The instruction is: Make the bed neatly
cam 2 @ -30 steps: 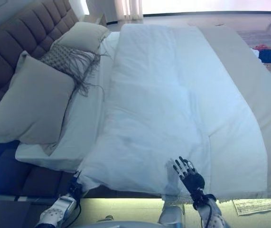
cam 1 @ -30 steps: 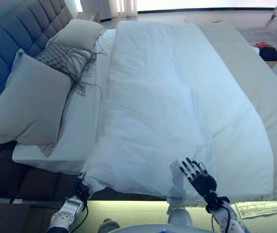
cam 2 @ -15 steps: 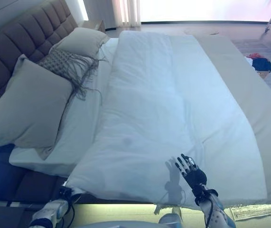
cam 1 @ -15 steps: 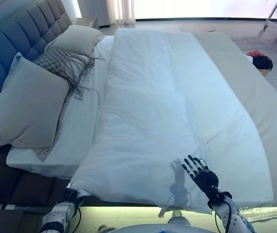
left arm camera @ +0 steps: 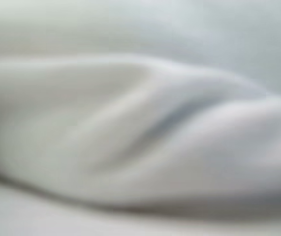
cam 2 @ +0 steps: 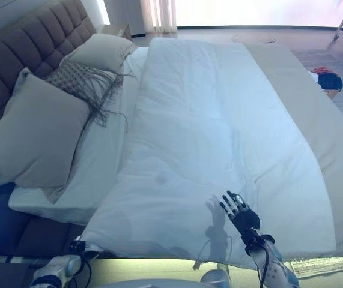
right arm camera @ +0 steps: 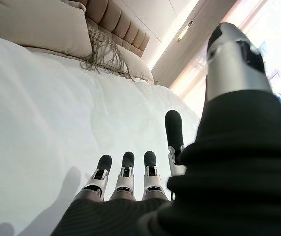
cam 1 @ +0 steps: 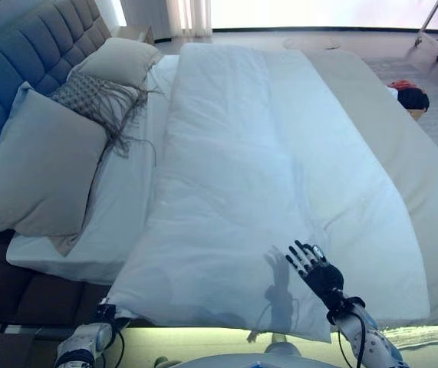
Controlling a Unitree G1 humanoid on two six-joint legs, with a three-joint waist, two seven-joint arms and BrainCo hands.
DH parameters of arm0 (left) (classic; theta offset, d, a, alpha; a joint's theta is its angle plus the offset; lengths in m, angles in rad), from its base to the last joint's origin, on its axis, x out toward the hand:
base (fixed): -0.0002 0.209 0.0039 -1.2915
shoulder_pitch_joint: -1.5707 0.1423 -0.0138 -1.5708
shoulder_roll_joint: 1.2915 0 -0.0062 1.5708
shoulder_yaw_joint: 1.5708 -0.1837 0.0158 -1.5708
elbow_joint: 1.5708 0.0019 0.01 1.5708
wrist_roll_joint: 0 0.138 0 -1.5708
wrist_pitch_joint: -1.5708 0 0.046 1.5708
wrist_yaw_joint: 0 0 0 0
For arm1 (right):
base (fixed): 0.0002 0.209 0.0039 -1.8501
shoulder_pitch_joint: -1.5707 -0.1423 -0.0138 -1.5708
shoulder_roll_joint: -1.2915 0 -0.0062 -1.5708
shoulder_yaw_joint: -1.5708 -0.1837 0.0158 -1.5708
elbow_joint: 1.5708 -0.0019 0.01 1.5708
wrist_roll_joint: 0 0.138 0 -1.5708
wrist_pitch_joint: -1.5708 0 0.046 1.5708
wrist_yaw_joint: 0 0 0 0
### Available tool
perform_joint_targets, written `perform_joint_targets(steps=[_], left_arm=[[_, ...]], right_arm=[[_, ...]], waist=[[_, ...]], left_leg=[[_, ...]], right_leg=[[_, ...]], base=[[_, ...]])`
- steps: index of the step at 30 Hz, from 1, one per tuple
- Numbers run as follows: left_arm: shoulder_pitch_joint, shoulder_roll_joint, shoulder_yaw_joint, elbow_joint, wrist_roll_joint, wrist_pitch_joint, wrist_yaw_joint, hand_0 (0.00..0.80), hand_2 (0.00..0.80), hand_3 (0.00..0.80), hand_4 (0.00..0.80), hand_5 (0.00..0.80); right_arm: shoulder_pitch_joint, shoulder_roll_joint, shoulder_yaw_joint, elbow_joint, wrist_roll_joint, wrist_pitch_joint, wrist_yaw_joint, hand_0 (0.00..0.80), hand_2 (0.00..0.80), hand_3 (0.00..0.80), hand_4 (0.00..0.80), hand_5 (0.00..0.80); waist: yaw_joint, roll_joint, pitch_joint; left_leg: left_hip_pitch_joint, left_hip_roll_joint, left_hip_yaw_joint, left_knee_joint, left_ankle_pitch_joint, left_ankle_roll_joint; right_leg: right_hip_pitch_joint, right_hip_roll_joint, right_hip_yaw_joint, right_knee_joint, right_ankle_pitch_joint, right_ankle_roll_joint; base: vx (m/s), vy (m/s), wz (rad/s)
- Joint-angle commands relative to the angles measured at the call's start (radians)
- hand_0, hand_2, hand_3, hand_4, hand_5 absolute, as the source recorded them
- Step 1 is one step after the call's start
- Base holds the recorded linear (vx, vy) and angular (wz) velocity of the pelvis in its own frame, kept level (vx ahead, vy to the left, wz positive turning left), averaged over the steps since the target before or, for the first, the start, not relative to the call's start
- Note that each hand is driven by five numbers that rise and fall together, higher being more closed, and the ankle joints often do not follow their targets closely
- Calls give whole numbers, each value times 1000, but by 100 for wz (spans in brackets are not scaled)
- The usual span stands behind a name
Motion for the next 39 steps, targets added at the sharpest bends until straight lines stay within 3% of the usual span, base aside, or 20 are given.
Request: perform_joint_targets(steps=[1, 6, 7, 8, 15, 18, 25, 27, 29, 35, 39], left_arm=[[93, 587, 244, 108, 21, -246, -35, 800, 800, 800, 800, 800], [103, 522, 203, 132, 43, -225, -92, 800, 800, 800, 800, 800], [111, 494, 194, 133, 35, -210, -114, 599, 599, 599, 599, 599], [118, 467, 184, 131, 44, -204, -133, 0, 0, 0, 0, 0], [145, 342, 126, 139, 73, -147, -170, 0, 0, 0, 0, 0], [176, 306, 108, 136, 160, -160, -193, 0, 0, 0, 0, 0], [250, 342, 126, 131, 301, -150, -282, 0, 0, 0, 0, 0], [258, 336, 103, 44, 351, -160, -307, 0, 0, 0, 0, 0], [284, 309, 63, -123, 324, -154, -338, 0, 0, 0, 0, 0], [334, 238, -62, -495, 338, -196, -537, 0, 0, 0, 0, 0], [292, 222, -155, -603, 356, -219, -574, 0, 0, 0, 0, 0]], right_arm=[[5, -20, 1, -44, -1, -29, 3, 0, 0, 0, 0, 0], [5, -14, -1, -30, 1, -30, 4, 0, 0, 0, 0, 0], [11, -12, -6, -26, -1, -30, 13, 0, 0, 0, 0, 0], [15, -10, -9, -23, -4, -32, 21, 0, 0, 0, 0, 0], [29, -1, -26, -23, -13, -31, 37, 0, 0, 0, 0, 0], [35, 2, -35, -37, -16, -29, 32, 0, 0, 0, 0, 0], [24, -6, -48, -40, -4, -25, 2, 0, 0, 0, 0, 0], [27, -7, -51, -46, 3, -35, 0, 0, 0, 0, 0, 0], [37, -5, -63, -57, 11, -50, -5, 0, 0, 0, 0, 0], [66, 18, -115, -18, 20, -105, 34, 0, 0, 0, 0, 0], [72, 31, -130, 15, -2, -141, 19, 0, 0, 0, 0, 0]], waist=[[104, 3, -81], [102, 6, -77], [103, 5, -76], [103, 3, -75], [108, -14, -76], [114, -22, -77], [139, -16, -70], [149, -15, -67], [167, -13, -62], [198, -9, -50], [183, -13, -46]], left_leg=[[-38, -26, 33, 19, 54, 58], [-44, -35, 21, 21, 52, 58], [-45, -36, 19, 24, 50, 58], [-46, -37, 19, 28, 48, 59], [-42, -35, 22, 40, 37, 64], [-39, -32, 25, 44, 34, 66], [-47, -26, 15, 61, 42, 62], [-52, -27, 7, 64, 47, 62], [-61, -29, -5, 68, 47, 61], [-73, -36, -19, 61, 51, 59], [-73, -30, -6, 62, 51, 53]], right_leg=[[-4, -28, -19, 89, -83, -9], [-4, -29, -18, 91, -91, -14], [-3, -30, -18, 93, -93, -15], [-2, -31, -18, 94, -94, -16], [4, -29, -15, 91, -94, -19], [6, -27, -13, 86, -90, -18], [11, -20, -17, 82, -83, -21], [10, -20, -24, 84, -82, -22], [9, -22, -32, 83, -80, -24], [10, -22, -45, 77, -73, -27], [8, -21, -38, 79, -74, -30]], base=[[0, 0, 0], [0, 0, 0], [0, 0, 0], [0, 0, 0], [25, -27, 2], [14, -39, 6], [-3, -8, 2], [-19, -10, 4], [-50, -9, 8], [-42, -5, 12], [-5, -19, 8]])
